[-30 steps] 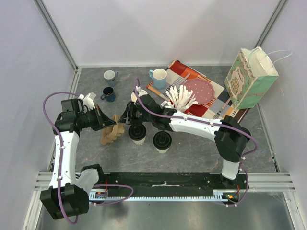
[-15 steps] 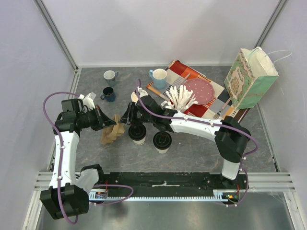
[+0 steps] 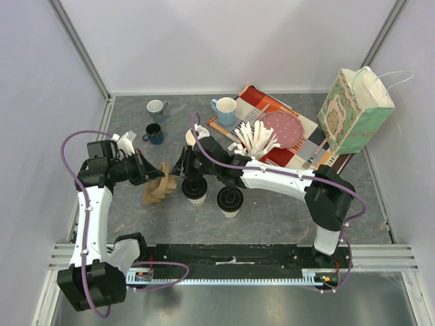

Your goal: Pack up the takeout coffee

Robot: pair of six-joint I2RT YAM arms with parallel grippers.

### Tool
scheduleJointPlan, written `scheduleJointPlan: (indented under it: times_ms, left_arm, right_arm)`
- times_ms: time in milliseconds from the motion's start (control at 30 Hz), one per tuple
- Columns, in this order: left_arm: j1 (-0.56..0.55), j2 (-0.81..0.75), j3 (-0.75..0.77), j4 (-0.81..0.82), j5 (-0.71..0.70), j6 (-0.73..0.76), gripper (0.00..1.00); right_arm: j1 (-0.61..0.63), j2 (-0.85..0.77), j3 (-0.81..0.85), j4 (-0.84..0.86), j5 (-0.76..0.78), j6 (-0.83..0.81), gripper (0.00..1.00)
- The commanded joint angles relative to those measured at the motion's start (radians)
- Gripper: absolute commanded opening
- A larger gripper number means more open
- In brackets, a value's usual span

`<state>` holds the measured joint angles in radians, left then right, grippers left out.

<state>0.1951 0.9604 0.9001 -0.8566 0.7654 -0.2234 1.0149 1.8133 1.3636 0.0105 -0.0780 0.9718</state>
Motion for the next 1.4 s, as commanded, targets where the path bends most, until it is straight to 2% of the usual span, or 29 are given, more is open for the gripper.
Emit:
scheduleJointPlan:
  times_ms: [0,267,367,500,533,567,633,700,767,833,867,1033,1167,1367]
  left_arm:
    - [0.001,-0.02,-0.006,0.031,0.066,0.002,0.02]
    - [0.001,-0.023,-0.01,0.041,0.071,-0.001,0.02]
    - [0.003,-0.019,0.003,0.033,0.084,-0.001,0.02]
    - [0.003,-0.017,0.081,-0.015,0.068,0.053,0.02]
    - [0.001,-0.018,0.088,-0.027,0.063,0.077,0.02]
    - [0.001,-0.015,0.089,-0.032,0.051,0.082,0.02]
    - [0.001,-0.014,0.083,-0.041,0.046,0.091,0.02]
    - [0.003,-0.014,0.082,-0.044,0.043,0.091,0.02]
    - [0.003,-0.012,0.086,-0.05,0.044,0.093,0.02]
    - [0.001,-0.008,0.1,-0.058,0.048,0.098,0.02]
    - [0.003,-0.008,0.103,-0.062,0.049,0.102,0.02]
    - [0.003,-0.008,0.106,-0.088,0.048,0.117,0.02]
    - [0.004,-0.009,0.105,-0.091,0.057,0.116,0.02]
    - [0.004,0.003,0.103,-0.087,0.071,0.108,0.02]
  right_arm:
    - [0.02,0.04,0.038,-0.006,0.003,-0.01,0.36]
    - [0.024,0.026,0.035,-0.009,0.027,-0.03,0.36]
    - [0.022,0.037,0.058,-0.047,0.029,-0.083,0.31]
    - [0.017,0.0,0.057,-0.067,0.035,-0.263,0.25]
    - [0.017,-0.014,0.048,-0.058,0.031,-0.365,0.25]
    - [0.017,-0.04,0.042,-0.031,-0.004,-0.419,0.28]
    - [0.016,-0.066,0.038,-0.021,-0.041,-0.584,0.51]
    - [0.017,-0.11,0.032,-0.027,-0.084,-0.692,0.67]
    - [0.017,-0.155,0.008,-0.018,-0.117,-0.843,0.96]
    - [0.017,-0.173,-0.015,-0.018,-0.187,-0.941,0.98]
    - [0.017,-0.181,-0.021,-0.018,-0.215,-1.061,0.98]
    - [0.019,-0.167,-0.041,-0.018,-0.339,-1.332,0.98]
    - [0.019,-0.08,0.021,-0.067,-0.338,-1.403,0.98]
    - [0.033,0.012,0.104,-0.083,-0.331,-1.38,0.98]
